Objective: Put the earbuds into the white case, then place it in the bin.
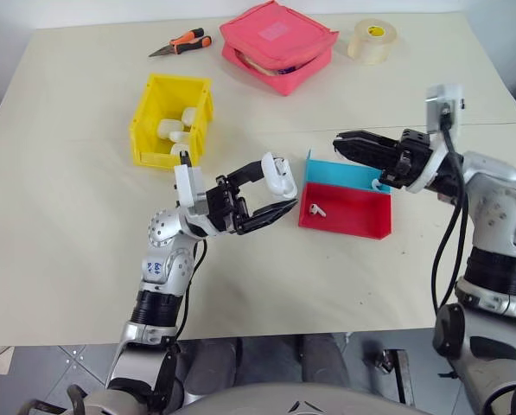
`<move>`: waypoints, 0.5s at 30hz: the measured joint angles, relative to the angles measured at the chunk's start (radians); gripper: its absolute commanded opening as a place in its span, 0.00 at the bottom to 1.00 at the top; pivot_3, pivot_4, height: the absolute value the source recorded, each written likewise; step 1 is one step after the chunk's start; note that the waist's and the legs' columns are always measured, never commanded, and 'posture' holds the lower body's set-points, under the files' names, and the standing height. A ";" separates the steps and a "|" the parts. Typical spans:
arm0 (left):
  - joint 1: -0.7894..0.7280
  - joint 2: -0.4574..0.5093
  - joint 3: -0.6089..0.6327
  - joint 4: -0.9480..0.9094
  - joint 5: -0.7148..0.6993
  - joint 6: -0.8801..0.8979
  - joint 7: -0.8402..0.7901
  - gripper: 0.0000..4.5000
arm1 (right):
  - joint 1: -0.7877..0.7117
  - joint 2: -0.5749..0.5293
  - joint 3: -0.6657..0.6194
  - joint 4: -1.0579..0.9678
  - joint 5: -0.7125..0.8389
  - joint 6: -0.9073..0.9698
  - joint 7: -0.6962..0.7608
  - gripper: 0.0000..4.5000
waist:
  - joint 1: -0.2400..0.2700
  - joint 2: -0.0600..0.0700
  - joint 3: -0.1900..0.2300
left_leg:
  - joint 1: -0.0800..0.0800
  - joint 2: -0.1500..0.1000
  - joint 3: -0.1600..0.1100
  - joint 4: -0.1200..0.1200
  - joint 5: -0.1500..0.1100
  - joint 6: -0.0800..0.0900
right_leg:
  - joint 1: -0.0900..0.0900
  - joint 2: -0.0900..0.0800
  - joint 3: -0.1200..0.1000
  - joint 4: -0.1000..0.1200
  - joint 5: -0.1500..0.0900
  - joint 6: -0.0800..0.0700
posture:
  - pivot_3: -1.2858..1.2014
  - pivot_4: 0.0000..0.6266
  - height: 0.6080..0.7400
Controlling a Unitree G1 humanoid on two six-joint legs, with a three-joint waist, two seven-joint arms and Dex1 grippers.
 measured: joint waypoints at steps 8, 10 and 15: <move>-0.017 -0.006 0.000 0.010 0.005 0.018 0.002 0.62 | 0.101 0.256 -0.100 -0.231 0.360 0.074 -0.349 0.14 | -0.001 0.000 0.000 | 0.000 0.000 0.000 0.000 0.000 0.000 | -0.001 0.000 0.001 0.001 0.000 0.000 | 0.52 0.24 1.00; -0.020 -0.007 0.000 0.013 0.007 0.021 0.009 0.62 | 0.119 0.271 -0.099 -0.254 0.430 0.057 -0.415 0.14 | -0.001 0.000 0.000 | 0.000 -0.001 0.000 0.000 0.000 0.000 | -0.001 0.000 0.000 0.001 0.000 0.000 | 0.52 0.24 1.00; -0.027 -0.019 0.001 0.033 0.009 0.025 0.025 0.62 | 0.203 0.279 -0.053 -0.297 0.543 0.007 -0.510 0.14 | -0.004 0.000 0.000 | 0.000 -0.001 0.000 0.000 0.000 0.000 | -0.001 0.000 0.000 0.002 0.000 0.000 | 0.52 0.24 1.00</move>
